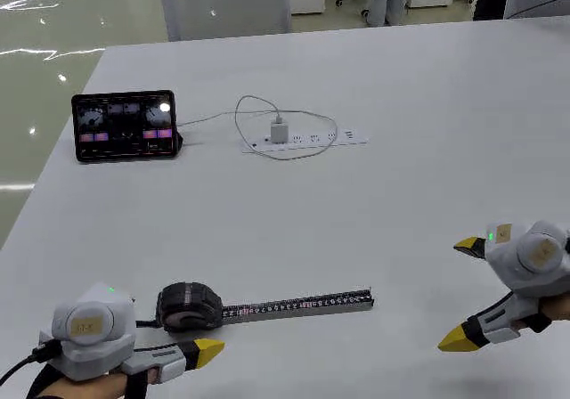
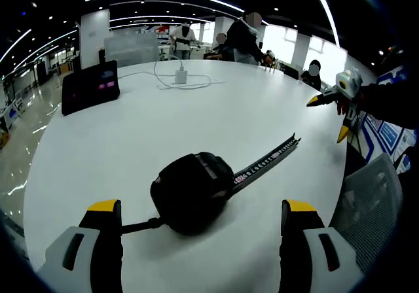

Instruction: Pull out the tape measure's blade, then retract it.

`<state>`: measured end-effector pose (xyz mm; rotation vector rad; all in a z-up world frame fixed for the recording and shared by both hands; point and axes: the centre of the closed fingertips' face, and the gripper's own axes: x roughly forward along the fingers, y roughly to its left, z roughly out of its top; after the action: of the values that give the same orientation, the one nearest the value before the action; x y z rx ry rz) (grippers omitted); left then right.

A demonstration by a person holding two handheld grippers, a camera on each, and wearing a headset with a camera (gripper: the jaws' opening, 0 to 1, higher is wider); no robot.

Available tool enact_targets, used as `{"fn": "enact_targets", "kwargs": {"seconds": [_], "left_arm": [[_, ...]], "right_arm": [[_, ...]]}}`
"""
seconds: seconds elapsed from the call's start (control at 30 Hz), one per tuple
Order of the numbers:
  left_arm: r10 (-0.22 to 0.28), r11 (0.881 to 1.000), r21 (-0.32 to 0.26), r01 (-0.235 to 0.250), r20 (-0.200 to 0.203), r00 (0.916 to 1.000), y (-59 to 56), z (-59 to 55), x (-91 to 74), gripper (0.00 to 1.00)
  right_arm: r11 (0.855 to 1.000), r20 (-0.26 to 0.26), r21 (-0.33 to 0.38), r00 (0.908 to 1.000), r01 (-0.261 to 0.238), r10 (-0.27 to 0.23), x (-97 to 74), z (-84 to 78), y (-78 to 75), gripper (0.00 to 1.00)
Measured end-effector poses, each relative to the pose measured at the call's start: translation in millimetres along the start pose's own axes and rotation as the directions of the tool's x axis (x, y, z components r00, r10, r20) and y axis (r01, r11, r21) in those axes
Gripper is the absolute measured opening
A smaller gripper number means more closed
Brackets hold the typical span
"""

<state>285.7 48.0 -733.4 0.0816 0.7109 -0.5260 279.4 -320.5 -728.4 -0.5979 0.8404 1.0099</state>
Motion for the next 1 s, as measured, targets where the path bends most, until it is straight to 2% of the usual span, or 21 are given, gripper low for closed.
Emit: {"fn": "enact_targets", "kwargs": {"seconds": [0.17,0.23,0.37,0.57,0.73,0.77,0.83,0.93,1.0], "left_arm": [[0.023,1.000,0.019,-0.023,-0.001,0.9997,-3.1,0.9,2.5,0.99],[0.047,0.999,0.023,-0.047,0.015,0.9988,-2.2,4.6,3.6,0.99],[0.078,0.997,-0.030,-0.077,0.040,0.9962,-2.1,12.1,8.4,0.99],[0.111,0.992,-0.060,-0.108,0.059,0.9920,-0.3,17.7,10.4,0.99],[0.159,0.985,-0.089,-0.150,0.106,0.9816,2.2,28.2,8.9,0.99],[0.161,0.984,-0.093,-0.151,0.110,0.9809,1.6,28.9,9.9,0.99],[0.134,0.986,-0.114,-0.122,0.105,0.9855,-4.4,27.7,15.6,0.99],[0.135,0.986,-0.110,-0.124,0.105,0.9853,-8.9,27.6,19.8,0.99],[0.165,0.984,-0.090,-0.155,0.124,0.9784,-6.6,32.1,18.9,0.99]], "right_arm": [[1.000,-0.025,-0.028,0.9997,-0.008,0.007,1.7,7.9,-4.5,0.99],[0.999,-0.029,-0.044,0.9995,-0.013,0.012,4.1,12.1,-6.8,0.99],[0.997,-0.034,-0.073,0.9988,-0.038,0.035,10.4,22.4,-6.5,0.99],[0.991,-0.047,-0.112,0.9968,-0.069,0.064,21.3,34.9,-5.2,0.99],[0.986,-0.054,-0.140,0.9951,-0.089,0.083,30.8,44.1,-4.4,0.99],[0.985,-0.055,-0.145,0.9948,-0.093,0.086,32.5,45.7,-3.5,0.99],[0.982,-0.058,-0.157,0.9937,-0.103,0.095,36.8,49.1,-0.7,0.99],[0.979,-0.061,-0.166,0.9922,-0.117,0.109,43.7,51.8,2.2,0.99],[0.980,-0.067,-0.149,0.9903,-0.131,0.122,47.9,52.6,4.1,0.99]]}}
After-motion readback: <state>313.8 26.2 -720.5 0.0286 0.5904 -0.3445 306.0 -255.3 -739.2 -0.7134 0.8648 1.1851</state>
